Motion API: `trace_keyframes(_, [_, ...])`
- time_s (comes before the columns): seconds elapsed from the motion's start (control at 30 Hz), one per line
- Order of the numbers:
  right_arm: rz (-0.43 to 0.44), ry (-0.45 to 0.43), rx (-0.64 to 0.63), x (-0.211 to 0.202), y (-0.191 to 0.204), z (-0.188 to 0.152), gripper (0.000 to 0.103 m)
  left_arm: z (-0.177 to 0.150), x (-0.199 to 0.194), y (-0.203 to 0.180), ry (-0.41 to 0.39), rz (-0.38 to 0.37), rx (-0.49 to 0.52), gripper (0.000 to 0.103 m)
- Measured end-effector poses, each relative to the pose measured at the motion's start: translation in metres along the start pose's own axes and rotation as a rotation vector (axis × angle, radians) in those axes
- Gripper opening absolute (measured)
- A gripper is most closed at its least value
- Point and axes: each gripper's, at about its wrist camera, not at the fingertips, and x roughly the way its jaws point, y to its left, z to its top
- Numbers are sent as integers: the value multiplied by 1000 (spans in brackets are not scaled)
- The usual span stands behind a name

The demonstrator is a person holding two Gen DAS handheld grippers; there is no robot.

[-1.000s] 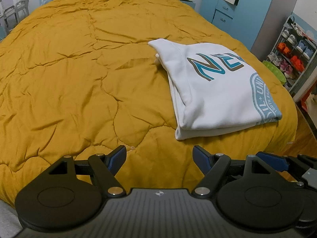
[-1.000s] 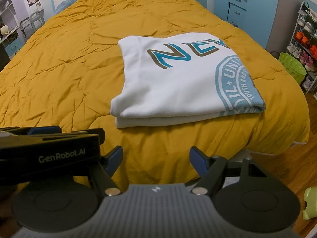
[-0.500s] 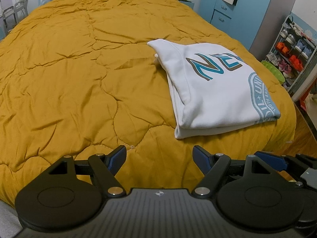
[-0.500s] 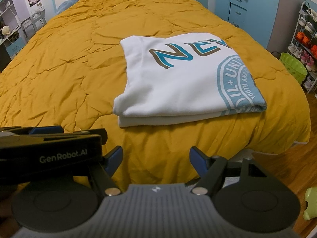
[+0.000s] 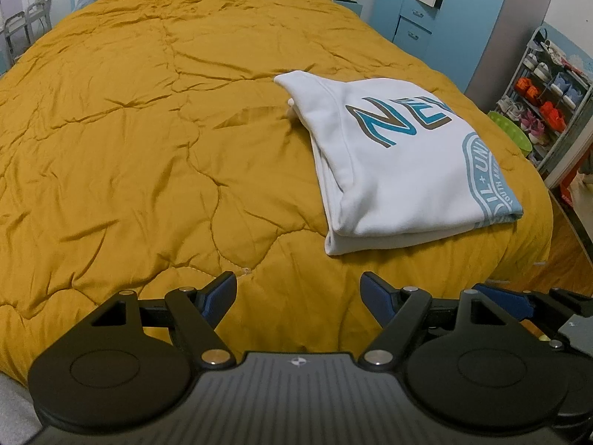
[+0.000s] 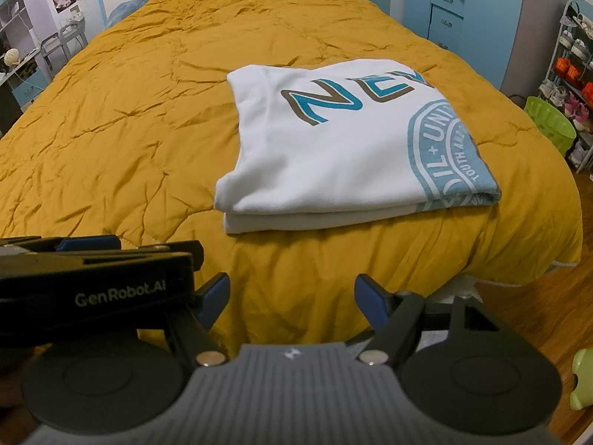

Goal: Fold small clothes

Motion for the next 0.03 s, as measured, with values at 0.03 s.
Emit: trace_keyframes(0.03, [2, 0, 1, 0, 0, 0, 70, 0, 0, 0, 1, 0, 2, 89])
